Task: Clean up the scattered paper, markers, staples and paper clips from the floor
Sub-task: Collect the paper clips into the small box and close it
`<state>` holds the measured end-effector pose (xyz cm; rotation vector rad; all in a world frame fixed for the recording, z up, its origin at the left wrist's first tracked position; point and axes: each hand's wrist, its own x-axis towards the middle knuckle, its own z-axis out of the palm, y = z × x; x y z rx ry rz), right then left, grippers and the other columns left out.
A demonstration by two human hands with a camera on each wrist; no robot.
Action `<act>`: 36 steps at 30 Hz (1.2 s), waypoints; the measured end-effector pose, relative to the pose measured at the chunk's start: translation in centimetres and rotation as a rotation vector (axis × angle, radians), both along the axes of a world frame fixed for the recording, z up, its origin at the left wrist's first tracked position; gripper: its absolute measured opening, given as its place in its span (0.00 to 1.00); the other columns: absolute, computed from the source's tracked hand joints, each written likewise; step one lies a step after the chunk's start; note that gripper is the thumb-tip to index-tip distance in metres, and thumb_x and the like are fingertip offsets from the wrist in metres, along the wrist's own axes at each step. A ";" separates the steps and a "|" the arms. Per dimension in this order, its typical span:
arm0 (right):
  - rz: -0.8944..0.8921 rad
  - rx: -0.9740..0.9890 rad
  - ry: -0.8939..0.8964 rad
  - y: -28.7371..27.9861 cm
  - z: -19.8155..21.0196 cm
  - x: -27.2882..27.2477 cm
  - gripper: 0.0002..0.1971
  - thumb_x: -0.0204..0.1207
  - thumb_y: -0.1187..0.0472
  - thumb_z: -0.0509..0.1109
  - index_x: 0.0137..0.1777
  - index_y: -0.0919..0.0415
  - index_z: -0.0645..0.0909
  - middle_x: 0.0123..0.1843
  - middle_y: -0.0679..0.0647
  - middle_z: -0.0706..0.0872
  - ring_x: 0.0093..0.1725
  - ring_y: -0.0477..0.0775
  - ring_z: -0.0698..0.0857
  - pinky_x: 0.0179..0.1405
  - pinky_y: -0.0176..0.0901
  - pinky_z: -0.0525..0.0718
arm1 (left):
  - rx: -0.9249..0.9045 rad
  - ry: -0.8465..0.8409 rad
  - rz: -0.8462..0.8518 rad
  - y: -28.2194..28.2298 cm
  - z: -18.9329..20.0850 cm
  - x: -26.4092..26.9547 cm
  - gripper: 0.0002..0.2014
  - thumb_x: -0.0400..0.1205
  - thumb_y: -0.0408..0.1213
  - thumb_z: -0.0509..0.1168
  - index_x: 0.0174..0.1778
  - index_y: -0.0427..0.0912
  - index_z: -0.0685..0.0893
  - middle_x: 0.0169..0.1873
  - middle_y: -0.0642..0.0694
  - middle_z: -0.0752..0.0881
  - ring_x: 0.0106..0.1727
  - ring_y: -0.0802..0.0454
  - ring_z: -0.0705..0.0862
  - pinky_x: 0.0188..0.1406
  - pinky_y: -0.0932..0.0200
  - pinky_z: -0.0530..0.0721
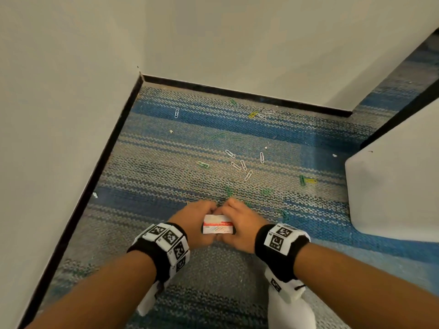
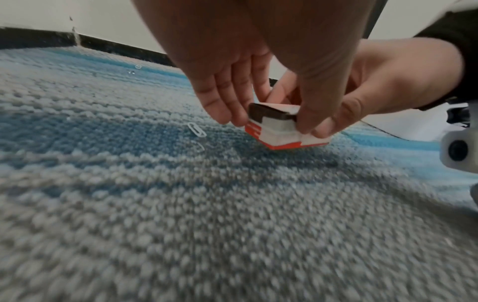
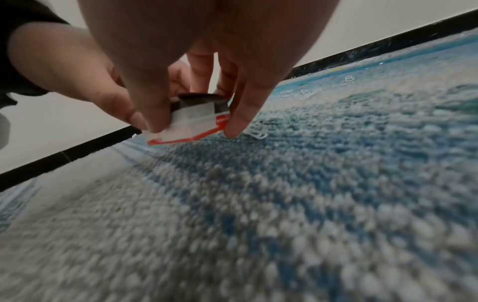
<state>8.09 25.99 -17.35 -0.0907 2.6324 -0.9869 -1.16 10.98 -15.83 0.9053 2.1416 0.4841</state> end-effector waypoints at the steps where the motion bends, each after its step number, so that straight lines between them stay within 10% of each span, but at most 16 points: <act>1: 0.004 0.033 0.009 -0.3 0.0 0.1 0.24 0.66 0.46 0.71 0.60 0.57 0.78 0.53 0.57 0.77 0.54 0.59 0.77 0.55 0.45 0.71 | -0.007 0.030 -0.003 -0.1 -0.3 0.4 0.20 0.67 0.44 0.73 0.51 0.47 0.76 0.47 0.48 0.82 0.49 0.49 0.81 0.41 0.58 0.75; 9: 0.097 0.046 -0.028 -2.2 -0.8 1.1 0.25 0.66 0.47 0.74 0.61 0.57 0.78 0.54 0.54 0.77 0.55 0.57 0.75 0.57 0.47 0.70 | -0.003 0.059 -0.013 -2.8 -2.3 3.1 0.32 0.62 0.59 0.61 0.59 0.45 0.72 0.55 0.46 0.81 0.57 0.46 0.79 0.50 0.56 0.76; 21: 0.083 0.086 0.100 -1.5 1.7 -0.7 0.10 0.78 0.49 0.50 0.54 0.48 0.68 0.57 0.58 0.79 0.45 0.62 0.82 0.38 0.51 0.82 | 0.136 -0.078 0.164 -4.5 -1.9 3.4 0.42 0.68 0.39 0.74 0.72 0.48 0.53 0.52 0.47 0.82 0.50 0.48 0.83 0.43 0.60 0.78; 28: 0.045 0.179 0.139 -1.1 0.4 -1.6 0.12 0.77 0.57 0.57 0.48 0.56 0.82 0.45 0.55 0.85 0.46 0.59 0.81 0.43 0.46 0.83 | 0.058 0.028 0.056 -4.5 -1.8 3.3 0.31 0.70 0.44 0.74 0.66 0.49 0.67 0.50 0.52 0.74 0.48 0.53 0.75 0.46 0.63 0.71; 36: 0.011 0.228 -0.066 -1.1 0.1 -2.5 0.13 0.79 0.61 0.64 0.62 0.55 0.82 0.60 0.57 0.76 0.57 0.60 0.79 0.55 0.47 0.79 | 0.130 0.105 0.087 -5.0 -2.3 3.8 0.27 0.66 0.43 0.78 0.60 0.43 0.80 0.63 0.45 0.68 0.50 0.55 0.73 0.52 0.65 0.74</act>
